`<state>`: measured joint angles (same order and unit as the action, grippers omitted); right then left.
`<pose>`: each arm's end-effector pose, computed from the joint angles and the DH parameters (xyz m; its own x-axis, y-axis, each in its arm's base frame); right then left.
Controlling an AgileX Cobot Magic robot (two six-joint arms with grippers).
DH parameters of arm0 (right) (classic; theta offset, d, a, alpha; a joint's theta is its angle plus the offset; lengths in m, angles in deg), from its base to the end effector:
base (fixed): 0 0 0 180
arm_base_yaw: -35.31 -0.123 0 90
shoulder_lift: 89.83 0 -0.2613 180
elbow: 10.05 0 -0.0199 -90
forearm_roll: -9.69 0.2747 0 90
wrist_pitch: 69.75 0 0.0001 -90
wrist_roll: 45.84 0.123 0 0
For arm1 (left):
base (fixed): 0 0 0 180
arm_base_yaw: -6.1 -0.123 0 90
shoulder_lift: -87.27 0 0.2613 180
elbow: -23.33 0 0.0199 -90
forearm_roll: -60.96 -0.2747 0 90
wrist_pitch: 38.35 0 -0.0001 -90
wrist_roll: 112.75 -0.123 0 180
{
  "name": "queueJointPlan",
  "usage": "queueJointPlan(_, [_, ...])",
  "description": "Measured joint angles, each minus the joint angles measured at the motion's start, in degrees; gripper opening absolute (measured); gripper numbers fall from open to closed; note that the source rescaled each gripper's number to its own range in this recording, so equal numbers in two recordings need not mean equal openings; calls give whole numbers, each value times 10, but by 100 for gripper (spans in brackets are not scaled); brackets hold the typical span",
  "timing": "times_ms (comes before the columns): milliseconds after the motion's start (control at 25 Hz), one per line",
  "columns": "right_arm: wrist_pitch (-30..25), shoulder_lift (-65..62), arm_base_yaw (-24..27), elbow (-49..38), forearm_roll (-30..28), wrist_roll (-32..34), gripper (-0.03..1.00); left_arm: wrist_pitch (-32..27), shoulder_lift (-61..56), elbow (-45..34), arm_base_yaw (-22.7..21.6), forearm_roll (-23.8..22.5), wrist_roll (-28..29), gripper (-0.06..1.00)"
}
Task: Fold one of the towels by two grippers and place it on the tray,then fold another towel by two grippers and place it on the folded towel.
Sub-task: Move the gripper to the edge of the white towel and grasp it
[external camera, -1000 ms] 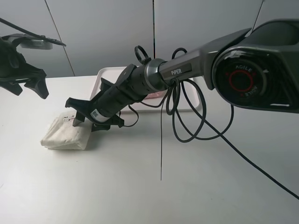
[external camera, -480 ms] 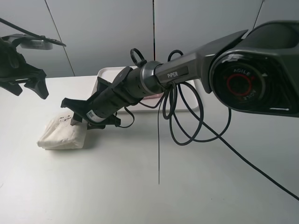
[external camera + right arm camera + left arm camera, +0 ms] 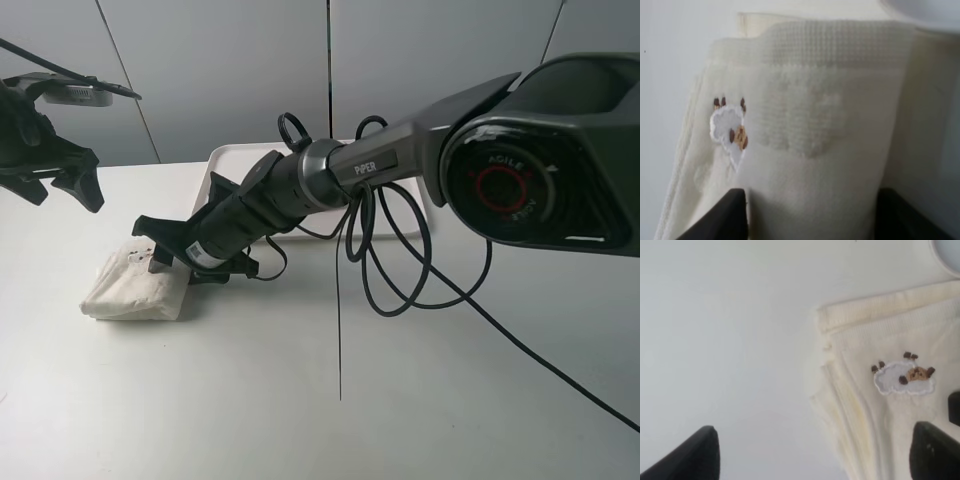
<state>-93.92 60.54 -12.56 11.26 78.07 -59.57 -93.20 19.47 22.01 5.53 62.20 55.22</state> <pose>0.3196 0.4233 0.0094 -0.9847 0.0093 -0.1743 -0.1173 0.7039 0.7005 0.3833 0.0016 0.1531 -0.9616 0.1866 -0.2012 0.1859 0.9823 0.0226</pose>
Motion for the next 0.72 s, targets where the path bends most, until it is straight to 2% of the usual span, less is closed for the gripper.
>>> queueJointPlan(160, [2, 5, -1, 1, 10, 0, 59, 0, 0, 0, 0, 0, 0, 97])
queueJointPlan(360, [13, 8, -7, 1, 12, 0, 49, 0, 0, 0, 0, 0, 0, 97])
queueJointPlan(440, [15, 7, -8, 1, 13, 0, 40, 0, 0, 0, 0, 0, 0, 97])
queueJointPlan(560, [17, 7, -8, 1, 13, 0, 14, 0, 0, 0, 0, 0, 0, 97])
queueJointPlan(600, [17, 7, -8, 1, 14, -3, 9, 0, 0, 0, 0, 0, 0, 97])
queueJointPlan(720, [17, 7, -9, 1, 14, -5, 9, 0, 0, 0, 0, 0, 0, 97])
